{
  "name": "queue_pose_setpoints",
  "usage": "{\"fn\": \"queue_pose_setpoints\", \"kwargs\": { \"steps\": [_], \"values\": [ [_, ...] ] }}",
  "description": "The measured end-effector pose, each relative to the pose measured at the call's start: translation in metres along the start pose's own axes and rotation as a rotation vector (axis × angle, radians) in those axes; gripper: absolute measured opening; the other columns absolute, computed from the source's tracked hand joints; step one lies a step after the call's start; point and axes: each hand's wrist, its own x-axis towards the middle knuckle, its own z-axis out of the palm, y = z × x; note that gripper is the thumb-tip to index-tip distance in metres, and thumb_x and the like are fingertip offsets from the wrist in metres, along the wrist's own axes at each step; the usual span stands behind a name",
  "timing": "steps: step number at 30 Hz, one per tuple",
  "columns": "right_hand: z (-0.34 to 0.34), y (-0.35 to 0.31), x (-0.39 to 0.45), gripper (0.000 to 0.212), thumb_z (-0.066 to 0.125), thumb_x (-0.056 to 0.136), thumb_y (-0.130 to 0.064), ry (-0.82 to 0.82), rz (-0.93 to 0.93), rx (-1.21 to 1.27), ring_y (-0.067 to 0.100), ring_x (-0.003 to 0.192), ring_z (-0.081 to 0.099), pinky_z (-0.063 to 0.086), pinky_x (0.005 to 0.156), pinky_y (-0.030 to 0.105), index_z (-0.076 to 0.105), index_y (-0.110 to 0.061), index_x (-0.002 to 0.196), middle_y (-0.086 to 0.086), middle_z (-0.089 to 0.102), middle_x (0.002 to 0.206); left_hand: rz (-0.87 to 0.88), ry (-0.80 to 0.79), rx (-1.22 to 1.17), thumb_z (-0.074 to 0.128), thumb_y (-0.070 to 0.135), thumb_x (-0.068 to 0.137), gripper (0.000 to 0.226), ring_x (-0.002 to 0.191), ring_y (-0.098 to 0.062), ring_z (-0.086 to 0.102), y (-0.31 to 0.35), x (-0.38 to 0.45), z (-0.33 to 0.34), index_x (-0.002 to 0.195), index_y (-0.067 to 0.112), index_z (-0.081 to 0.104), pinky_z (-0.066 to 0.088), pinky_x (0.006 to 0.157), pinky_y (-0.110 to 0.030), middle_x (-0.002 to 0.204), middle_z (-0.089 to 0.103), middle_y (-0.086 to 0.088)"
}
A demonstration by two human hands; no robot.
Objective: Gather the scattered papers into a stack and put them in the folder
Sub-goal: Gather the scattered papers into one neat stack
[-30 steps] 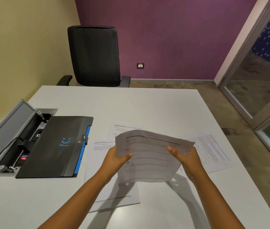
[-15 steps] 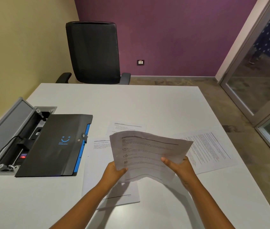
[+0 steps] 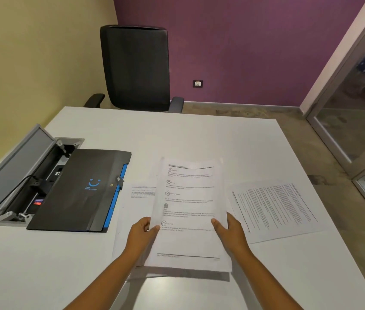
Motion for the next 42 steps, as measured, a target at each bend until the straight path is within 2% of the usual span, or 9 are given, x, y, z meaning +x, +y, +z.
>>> {"fn": "queue_pose_setpoints", "kwargs": {
  "steps": [5, 13, 19, 22, 26, 29, 34, 39, 42],
  "values": [
    [0.027, -0.007, 0.014, 0.025, 0.061, 0.089, -0.025, -0.071, 0.013, -0.074, 0.006, 0.094, 0.059, 0.041, 0.057, -0.003, 0.056, -0.021, 0.113, -0.026, 0.055, 0.090, -0.095, 0.078, 0.018, 0.060, 0.017, 0.087, 0.021, 0.097, -0.031, 0.063, -0.019, -0.001, -0.022, 0.104, 0.004, 0.057, 0.053, 0.088, -0.046, 0.111, 0.066, -0.014],
    [0.054, 0.017, 0.010, 0.058, 0.052, 0.091, -0.038, -0.245, 0.248, -0.563, 0.023, 0.127, 0.046, 0.036, 0.102, 0.029, 0.033, -0.013, 0.140, 0.007, 0.046, 0.141, -0.249, 0.492, 0.090, 0.062, 0.023, 0.086, 0.054, 0.123, -0.040, 0.046, -0.057, 0.001, -0.052, 0.131, 0.003, 0.038, 0.038, 0.101, -0.053, 0.138, 0.045, -0.021],
    [0.064, 0.022, -0.004, 0.048, 0.053, 0.090, -0.032, -0.377, 0.300, -0.516, 0.020, 0.121, 0.051, 0.039, 0.087, 0.019, 0.041, -0.009, 0.131, 0.006, 0.051, 0.135, -0.395, 0.046, -0.077, 0.056, 0.027, 0.089, 0.037, 0.078, -0.026, 0.061, -0.054, 0.003, -0.055, 0.116, 0.001, 0.054, 0.052, 0.066, -0.035, 0.097, 0.065, -0.013],
    [0.061, 0.022, -0.005, 0.053, 0.054, 0.090, -0.031, -0.404, 0.327, -0.529, 0.020, 0.124, 0.049, 0.039, 0.093, 0.021, 0.040, -0.006, 0.134, 0.007, 0.049, 0.137, -0.322, -0.018, -0.099, 0.056, 0.017, 0.090, 0.036, 0.084, -0.029, 0.060, -0.055, 0.002, -0.047, 0.123, 0.003, 0.051, 0.049, 0.072, -0.036, 0.103, 0.063, -0.014],
    [0.049, 0.022, -0.005, 0.013, 0.059, 0.086, -0.029, -0.358, 0.412, -0.412, 0.007, 0.068, 0.055, 0.039, 0.050, 0.007, 0.056, -0.017, 0.083, -0.003, 0.061, 0.085, -0.259, -0.064, -0.199, 0.055, 0.014, 0.090, 0.029, 0.088, -0.033, 0.064, -0.047, -0.001, -0.040, 0.118, 0.006, 0.052, 0.055, 0.072, -0.043, 0.100, 0.066, -0.015],
    [0.034, 0.022, -0.007, 0.029, 0.060, 0.088, -0.031, -0.294, 0.424, -0.307, 0.004, 0.057, 0.044, 0.031, 0.031, 0.007, 0.042, -0.015, 0.071, -0.006, 0.048, 0.074, -0.246, -0.085, -0.287, 0.056, 0.012, 0.089, 0.029, 0.095, -0.039, 0.063, -0.039, -0.002, -0.038, 0.116, 0.005, 0.053, 0.053, 0.083, -0.053, 0.104, 0.065, -0.019],
    [0.013, 0.020, -0.012, 0.041, 0.065, 0.086, -0.022, -0.244, 0.312, -0.073, -0.004, 0.075, 0.054, 0.043, 0.047, 0.002, 0.052, -0.012, 0.124, -0.004, 0.062, 0.113, -0.152, -0.163, -0.357, 0.058, 0.013, 0.086, 0.036, 0.105, -0.041, 0.061, -0.022, -0.001, -0.033, 0.121, 0.006, 0.053, 0.046, 0.093, -0.059, 0.114, 0.063, -0.021],
    [-0.004, -0.003, -0.010, 0.038, 0.068, 0.082, -0.016, -0.193, 0.135, 0.021, 0.001, 0.088, 0.061, 0.050, 0.063, 0.009, 0.055, -0.024, 0.118, -0.012, 0.065, 0.102, -0.033, -0.256, -0.482, 0.058, 0.011, 0.084, 0.032, 0.103, -0.031, 0.066, -0.008, 0.001, -0.029, 0.116, 0.014, 0.059, 0.052, 0.089, -0.050, 0.110, 0.070, -0.011],
    [-0.009, -0.017, -0.008, 0.038, 0.073, 0.078, -0.013, -0.176, 0.053, 0.075, 0.003, 0.093, 0.064, 0.053, 0.071, 0.015, 0.057, -0.028, 0.109, -0.013, 0.067, 0.101, 0.047, -0.281, -0.423, 0.079, 0.036, 0.061, 0.053, 0.097, -0.018, 0.069, 0.007, -0.001, -0.031, 0.110, 0.024, 0.061, 0.057, 0.083, -0.037, 0.106, 0.073, 0.002]
  ]
}}
